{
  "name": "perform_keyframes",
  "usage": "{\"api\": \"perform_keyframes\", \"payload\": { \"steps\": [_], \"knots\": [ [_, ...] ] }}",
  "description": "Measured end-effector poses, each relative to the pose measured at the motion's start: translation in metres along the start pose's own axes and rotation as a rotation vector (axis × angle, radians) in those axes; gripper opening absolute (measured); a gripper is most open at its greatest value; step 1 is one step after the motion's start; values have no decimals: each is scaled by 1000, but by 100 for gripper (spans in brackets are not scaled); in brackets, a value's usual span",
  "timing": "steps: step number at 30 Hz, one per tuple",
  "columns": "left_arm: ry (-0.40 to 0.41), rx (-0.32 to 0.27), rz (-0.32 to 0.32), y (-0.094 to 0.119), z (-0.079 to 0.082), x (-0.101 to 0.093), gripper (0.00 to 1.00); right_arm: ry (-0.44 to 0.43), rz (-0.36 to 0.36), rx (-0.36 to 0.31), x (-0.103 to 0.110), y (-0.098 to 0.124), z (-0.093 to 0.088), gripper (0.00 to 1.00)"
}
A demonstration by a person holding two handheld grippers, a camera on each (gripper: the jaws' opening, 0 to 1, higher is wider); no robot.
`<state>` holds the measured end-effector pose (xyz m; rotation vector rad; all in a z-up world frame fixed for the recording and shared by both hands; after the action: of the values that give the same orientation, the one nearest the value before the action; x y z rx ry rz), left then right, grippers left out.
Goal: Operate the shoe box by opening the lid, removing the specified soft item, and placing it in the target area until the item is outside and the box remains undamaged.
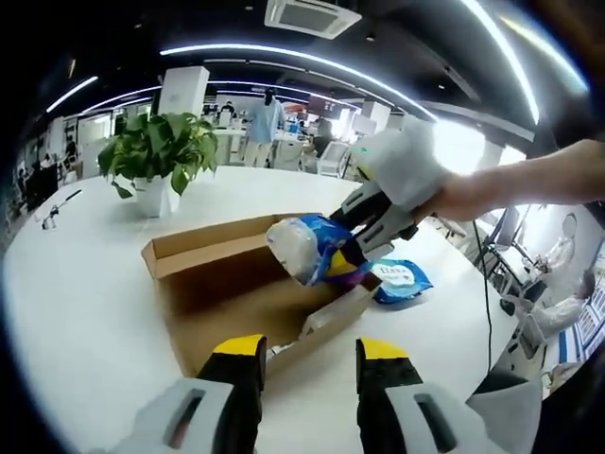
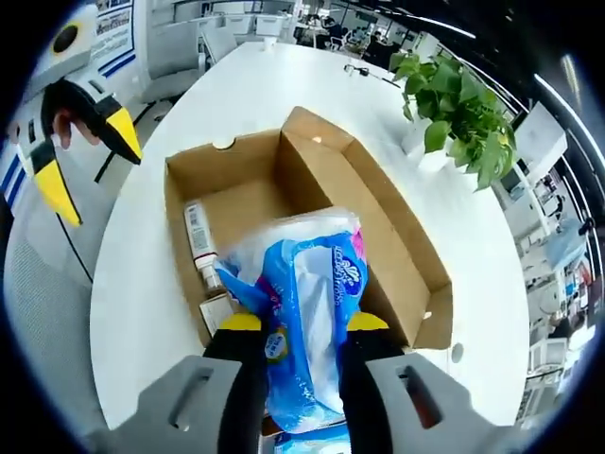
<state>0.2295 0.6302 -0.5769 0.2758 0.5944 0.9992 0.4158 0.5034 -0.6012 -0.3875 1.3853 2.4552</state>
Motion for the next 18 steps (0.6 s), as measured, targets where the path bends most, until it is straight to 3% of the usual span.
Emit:
{"api": "perform_keyframes", "payload": {
  "steps": [11,18],
  "knots": [
    [-29,7,-31,-9,4,-10,38,-10,-44,-25,-11,28,-2,24],
    [-45,9,-46,-14,10,-19,38,11,-56,6,-17,42,-21,24]
  ]
}}
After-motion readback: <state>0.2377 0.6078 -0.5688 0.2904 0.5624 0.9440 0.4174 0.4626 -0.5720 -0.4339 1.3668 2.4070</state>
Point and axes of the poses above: the point that each gripper's makers call its tool centre point, and the gripper's own axes: y roughly backward along the fingers, x roughly to its left, z roughly out of its top, the point moved 9 cm from there along y, roughly backward along the fingers, and after that the axes turned 11 degrees about -z, right-handed, at the moved point
